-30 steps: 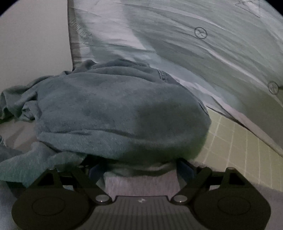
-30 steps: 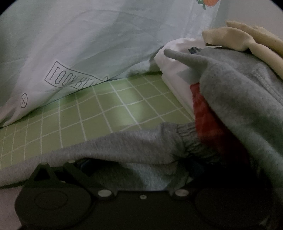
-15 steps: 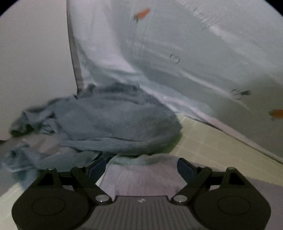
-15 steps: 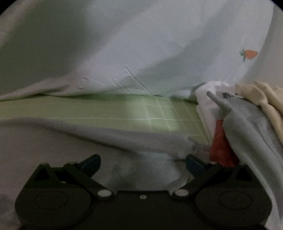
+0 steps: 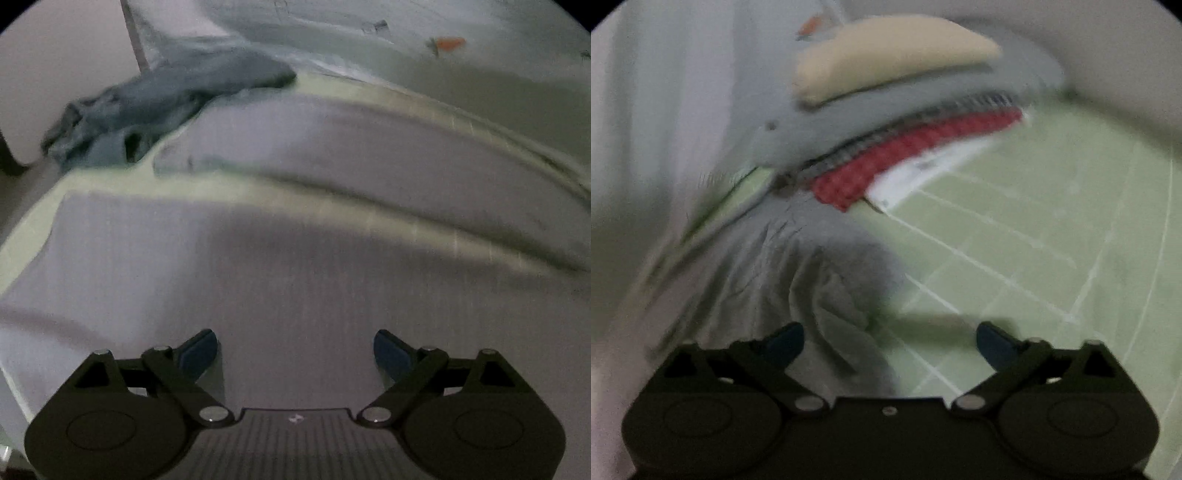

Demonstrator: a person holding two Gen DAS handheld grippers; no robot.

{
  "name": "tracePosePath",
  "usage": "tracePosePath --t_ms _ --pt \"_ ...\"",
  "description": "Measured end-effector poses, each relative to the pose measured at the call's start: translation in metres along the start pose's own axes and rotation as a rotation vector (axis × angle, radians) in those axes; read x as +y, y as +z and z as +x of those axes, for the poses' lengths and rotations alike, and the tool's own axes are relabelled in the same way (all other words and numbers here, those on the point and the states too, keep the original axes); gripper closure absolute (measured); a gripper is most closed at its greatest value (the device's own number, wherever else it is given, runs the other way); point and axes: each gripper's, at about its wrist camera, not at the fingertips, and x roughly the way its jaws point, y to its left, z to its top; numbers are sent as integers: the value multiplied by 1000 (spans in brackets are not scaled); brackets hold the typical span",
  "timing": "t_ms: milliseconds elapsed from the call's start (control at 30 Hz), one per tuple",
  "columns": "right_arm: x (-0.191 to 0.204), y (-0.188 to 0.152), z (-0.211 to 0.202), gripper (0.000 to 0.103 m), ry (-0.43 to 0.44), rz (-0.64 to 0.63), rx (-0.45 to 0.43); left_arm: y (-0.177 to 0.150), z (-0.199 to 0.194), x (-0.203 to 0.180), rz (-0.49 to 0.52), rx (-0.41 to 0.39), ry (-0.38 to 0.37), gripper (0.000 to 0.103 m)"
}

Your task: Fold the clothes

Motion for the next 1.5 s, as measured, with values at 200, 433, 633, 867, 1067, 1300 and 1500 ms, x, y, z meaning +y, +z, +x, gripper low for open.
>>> tracePosePath --t_ms 200,433,633,867,1067,1300,1500 --pt "-12 17 22 23 162 178 32 -18 -7 6 -14 -39 -16 0" --pt "-4 25 37 90 34 159 60 -22 -9 13 38 -30 -59 0" --pt "-38 23 8 93 -99 91 4 -37 -26 39 67 17 -83 0" --pt "-77 13 -17 93 -160 111 -14 -45 -48 109 -170 37 -23 1" --pt "-80 2 -28 73 -153 176 -12 -40 -44 182 -460 9 88 6" --pt "-71 -16 -39 49 -109 165 1 -17 -27 214 -579 -47 130 12" --pt "-66 -28 -44 41 -72 203 2 -7 -19 209 -527 -34 204 29"
